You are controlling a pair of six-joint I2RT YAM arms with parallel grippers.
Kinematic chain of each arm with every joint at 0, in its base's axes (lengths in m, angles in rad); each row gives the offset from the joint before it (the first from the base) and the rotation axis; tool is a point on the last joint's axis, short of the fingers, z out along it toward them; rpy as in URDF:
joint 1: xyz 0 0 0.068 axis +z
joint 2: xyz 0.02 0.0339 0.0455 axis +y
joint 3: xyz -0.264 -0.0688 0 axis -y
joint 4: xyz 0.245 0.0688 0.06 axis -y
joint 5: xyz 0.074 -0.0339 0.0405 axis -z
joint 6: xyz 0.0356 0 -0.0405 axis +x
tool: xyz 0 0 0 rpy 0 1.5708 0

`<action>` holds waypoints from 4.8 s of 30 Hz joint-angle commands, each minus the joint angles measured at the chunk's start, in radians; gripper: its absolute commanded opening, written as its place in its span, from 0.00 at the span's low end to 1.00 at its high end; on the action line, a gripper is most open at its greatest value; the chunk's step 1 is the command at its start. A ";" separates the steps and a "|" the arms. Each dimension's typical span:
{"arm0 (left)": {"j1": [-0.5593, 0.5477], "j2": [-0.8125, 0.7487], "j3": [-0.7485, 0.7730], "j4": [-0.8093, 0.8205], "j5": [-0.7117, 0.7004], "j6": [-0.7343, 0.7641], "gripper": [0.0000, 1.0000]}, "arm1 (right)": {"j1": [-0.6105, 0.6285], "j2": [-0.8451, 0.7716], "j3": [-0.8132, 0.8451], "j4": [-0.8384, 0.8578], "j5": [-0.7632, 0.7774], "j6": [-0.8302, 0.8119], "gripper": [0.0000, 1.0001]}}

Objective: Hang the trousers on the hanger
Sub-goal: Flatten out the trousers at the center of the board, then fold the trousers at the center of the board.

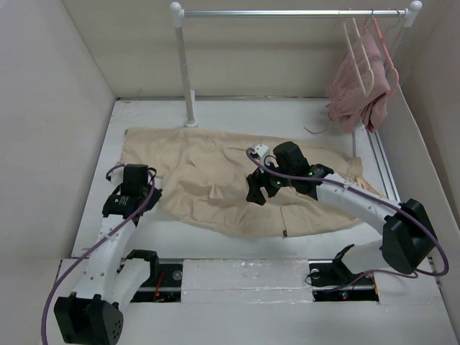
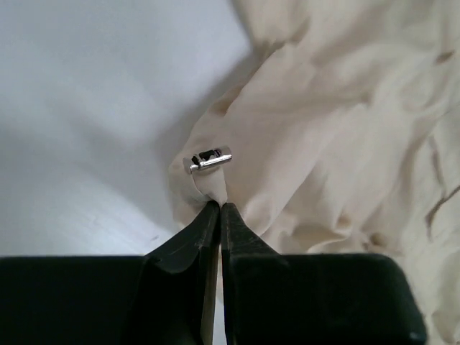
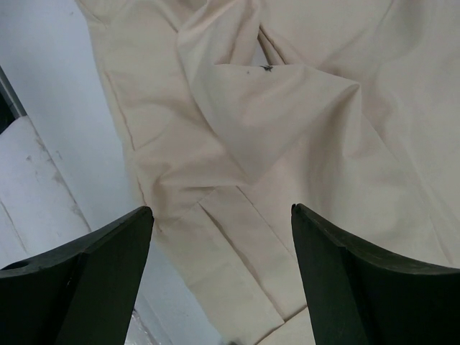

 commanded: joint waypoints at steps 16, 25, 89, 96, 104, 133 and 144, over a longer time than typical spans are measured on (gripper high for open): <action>0.004 0.104 0.145 -0.149 -0.081 0.012 0.31 | -0.037 -0.015 0.036 -0.044 -0.018 -0.056 0.90; 0.121 0.075 0.000 0.018 -0.035 -0.066 0.99 | -0.028 -0.050 0.002 -0.041 -0.032 -0.049 0.90; 0.684 0.276 -0.049 0.148 0.442 -0.115 0.00 | -0.154 -0.122 -0.090 -0.010 -0.082 -0.050 0.61; 0.451 0.235 0.404 -0.025 0.078 0.052 0.00 | -0.423 -0.447 -0.069 -0.292 0.209 0.086 0.00; 0.245 0.166 0.495 -0.085 -0.028 0.121 0.00 | -0.678 -0.488 0.034 -0.605 0.574 0.118 0.89; 0.116 0.054 0.396 -0.042 -0.101 0.224 0.00 | -0.961 -0.357 -0.406 -0.302 0.456 0.425 0.25; 0.116 0.104 0.585 -0.134 -0.495 0.331 0.00 | -0.841 -0.388 0.085 -0.598 0.626 0.153 0.00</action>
